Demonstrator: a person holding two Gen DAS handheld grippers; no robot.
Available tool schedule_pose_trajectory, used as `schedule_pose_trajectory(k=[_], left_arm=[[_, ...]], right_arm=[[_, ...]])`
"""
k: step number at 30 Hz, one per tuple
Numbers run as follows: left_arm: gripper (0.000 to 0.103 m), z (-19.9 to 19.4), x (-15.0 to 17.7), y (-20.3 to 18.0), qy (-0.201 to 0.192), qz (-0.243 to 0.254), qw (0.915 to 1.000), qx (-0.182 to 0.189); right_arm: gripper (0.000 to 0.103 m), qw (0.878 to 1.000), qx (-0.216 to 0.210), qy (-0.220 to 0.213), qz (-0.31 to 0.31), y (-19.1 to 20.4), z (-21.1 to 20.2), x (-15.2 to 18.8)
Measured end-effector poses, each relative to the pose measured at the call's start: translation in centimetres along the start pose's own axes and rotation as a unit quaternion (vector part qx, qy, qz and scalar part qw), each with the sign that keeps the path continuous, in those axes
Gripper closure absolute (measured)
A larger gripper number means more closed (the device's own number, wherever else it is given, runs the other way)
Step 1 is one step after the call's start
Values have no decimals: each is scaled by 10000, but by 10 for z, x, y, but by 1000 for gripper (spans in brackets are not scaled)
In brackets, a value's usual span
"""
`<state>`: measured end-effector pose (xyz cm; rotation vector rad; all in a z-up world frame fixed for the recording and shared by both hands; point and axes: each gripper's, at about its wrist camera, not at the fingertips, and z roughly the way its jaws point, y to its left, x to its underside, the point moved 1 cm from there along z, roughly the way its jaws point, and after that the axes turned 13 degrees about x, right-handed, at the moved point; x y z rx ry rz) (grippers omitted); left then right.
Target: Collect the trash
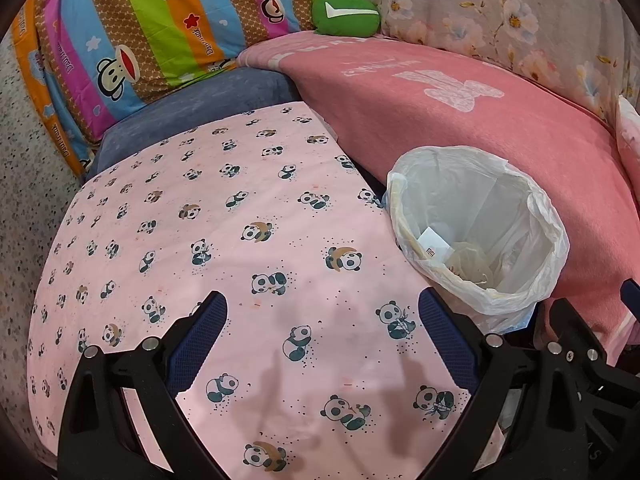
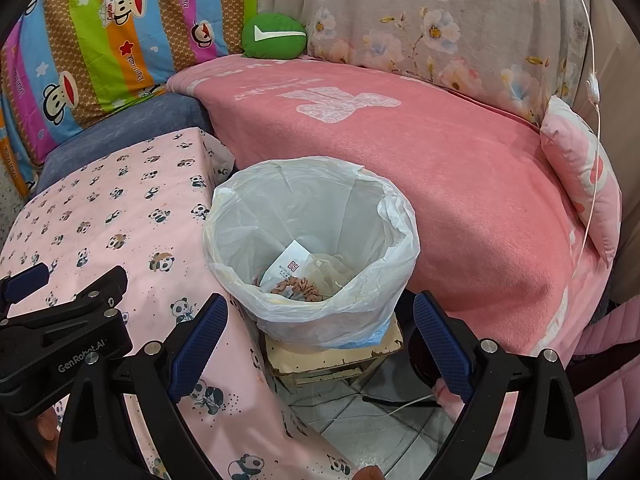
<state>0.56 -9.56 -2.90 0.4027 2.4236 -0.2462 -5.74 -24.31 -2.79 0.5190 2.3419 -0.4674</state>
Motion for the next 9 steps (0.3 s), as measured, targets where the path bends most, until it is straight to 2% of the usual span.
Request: schedule_pose_trajectory(k=[9], left_arm=[[11,3,0,-1,59,-15,9999,142]], right_arm=[[13,10000,20,13,22,-5,2,3]])
